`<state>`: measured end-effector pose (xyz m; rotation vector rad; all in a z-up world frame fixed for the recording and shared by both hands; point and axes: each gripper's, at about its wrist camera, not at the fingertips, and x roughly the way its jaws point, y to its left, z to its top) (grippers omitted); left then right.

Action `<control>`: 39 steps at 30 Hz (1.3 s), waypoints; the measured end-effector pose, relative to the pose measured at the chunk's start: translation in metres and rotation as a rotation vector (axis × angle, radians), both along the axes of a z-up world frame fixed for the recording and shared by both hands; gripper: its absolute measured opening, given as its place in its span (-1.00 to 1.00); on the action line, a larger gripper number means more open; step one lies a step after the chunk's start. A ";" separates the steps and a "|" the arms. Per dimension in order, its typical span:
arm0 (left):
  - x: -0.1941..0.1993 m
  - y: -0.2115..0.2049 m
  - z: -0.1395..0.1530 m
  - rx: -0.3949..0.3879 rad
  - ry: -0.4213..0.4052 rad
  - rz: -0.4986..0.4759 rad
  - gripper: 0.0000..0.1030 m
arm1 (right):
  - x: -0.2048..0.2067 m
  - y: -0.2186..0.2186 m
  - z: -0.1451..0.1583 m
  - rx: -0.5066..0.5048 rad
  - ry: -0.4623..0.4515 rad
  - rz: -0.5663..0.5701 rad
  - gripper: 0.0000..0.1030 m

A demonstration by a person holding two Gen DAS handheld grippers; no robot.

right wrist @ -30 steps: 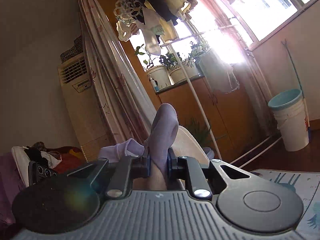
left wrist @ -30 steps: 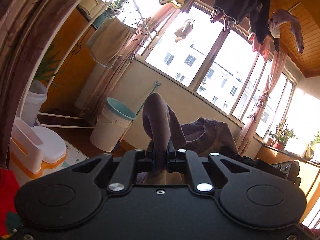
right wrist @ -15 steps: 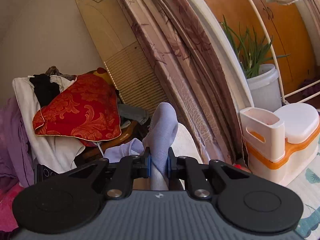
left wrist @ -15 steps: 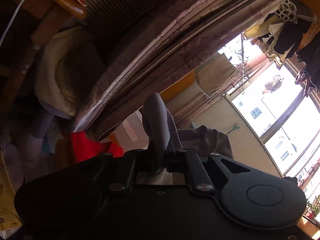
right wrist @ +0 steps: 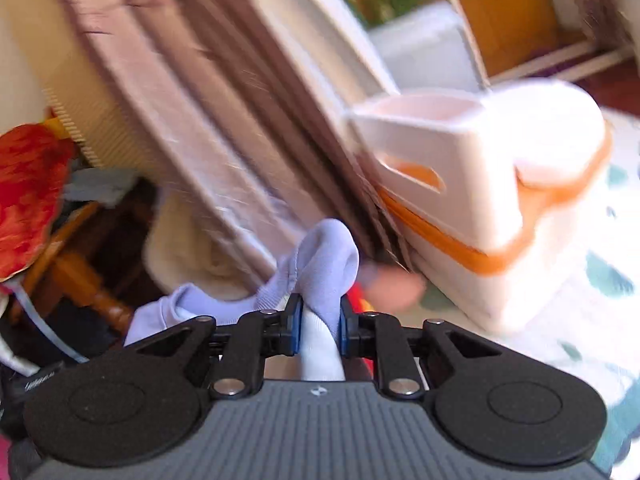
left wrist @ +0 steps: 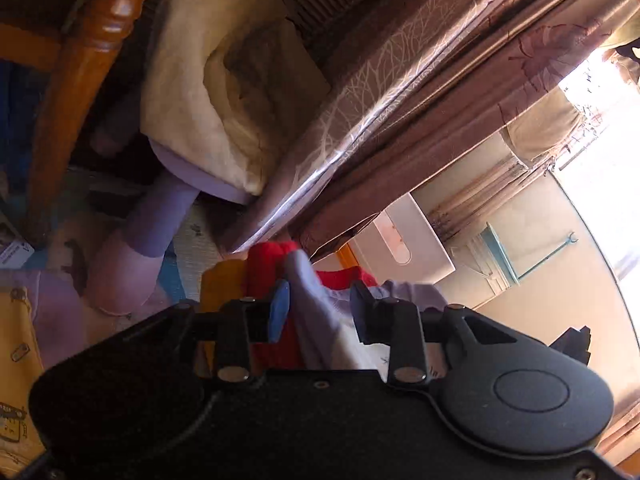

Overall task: Fold clothes
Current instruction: 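Carry the folded sweatshirt with both tools to the pile by the potty chair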

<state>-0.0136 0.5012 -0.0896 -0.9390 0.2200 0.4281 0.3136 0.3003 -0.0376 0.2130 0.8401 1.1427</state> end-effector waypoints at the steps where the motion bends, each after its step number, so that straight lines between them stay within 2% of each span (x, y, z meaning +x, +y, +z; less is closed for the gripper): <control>1: -0.004 -0.006 -0.006 -0.006 0.002 -0.015 -0.40 | 0.002 0.000 -0.011 0.006 0.011 -0.032 -0.59; 2: -0.007 -0.012 -0.012 -0.013 0.004 -0.030 -0.40 | 0.004 0.000 -0.021 0.015 0.021 -0.060 -0.55; 5: -0.017 -0.024 -0.016 -0.050 -0.033 -0.057 -0.38 | -0.002 -0.017 -0.030 0.068 0.011 -0.041 -0.43; 7: -0.020 -0.027 -0.012 -0.061 -0.054 -0.058 -0.07 | -0.002 -0.028 -0.036 0.065 0.016 -0.040 -0.39; 9: -0.018 -0.026 -0.006 -0.070 -0.077 -0.058 -0.06 | 0.001 -0.040 -0.038 0.095 0.050 -0.034 -0.27; 11: -0.015 -0.024 -0.002 -0.083 -0.100 -0.057 -0.05 | 0.000 -0.040 -0.038 0.072 0.038 -0.017 -0.22; 13: -0.012 -0.025 0.002 -0.082 -0.108 -0.063 -0.04 | 0.001 -0.036 -0.042 0.050 0.034 -0.016 -0.34; 14: -0.008 -0.026 0.004 -0.069 -0.102 -0.072 -0.01 | 0.002 -0.035 -0.044 0.043 0.034 -0.021 -0.50; 15: -0.004 -0.028 0.006 -0.048 -0.081 -0.077 0.06 | 0.001 -0.032 -0.045 0.044 0.034 -0.024 -0.54; 17: 0.004 -0.030 0.007 -0.001 -0.020 -0.078 0.07 | -0.001 -0.028 -0.047 0.046 0.033 -0.031 -0.54; 20: 0.017 -0.027 0.000 0.016 0.042 -0.090 0.07 | 0.000 -0.025 -0.048 0.047 0.038 -0.040 -0.54; 23: 0.027 -0.022 -0.006 0.016 0.054 -0.103 0.06 | 0.000 -0.025 -0.050 0.051 0.037 -0.049 -0.54; 25: 0.031 -0.017 -0.008 0.014 0.054 -0.115 -0.05 | 0.000 -0.025 -0.052 0.053 0.040 -0.053 -0.54; 26: 0.032 -0.015 -0.007 0.014 0.043 -0.124 -0.17 | -0.001 -0.025 -0.052 0.055 0.034 -0.055 -0.55; 27: 0.033 -0.013 -0.007 0.014 0.033 -0.133 -0.48 | -0.002 -0.026 -0.052 0.056 0.031 -0.058 -0.56; 28: 0.035 -0.011 -0.006 0.002 0.033 -0.146 -0.71 | -0.002 -0.027 -0.052 0.056 0.029 -0.061 -0.57; 32: 0.052 -0.004 -0.014 -0.082 0.073 -0.214 -0.71 | -0.005 -0.028 -0.045 0.063 -0.004 -0.063 -0.68; 34: 0.054 -0.003 -0.017 -0.099 0.062 -0.216 -0.72 | -0.008 -0.026 -0.040 0.059 -0.030 -0.052 -0.70; 36: 0.053 -0.009 -0.013 -0.044 0.043 -0.215 -0.86 | -0.008 -0.027 -0.036 0.072 -0.031 -0.056 -0.71; 39: 0.040 -0.018 -0.002 0.005 -0.038 -0.192 -0.89 | -0.010 -0.029 -0.031 0.091 -0.039 -0.062 -0.73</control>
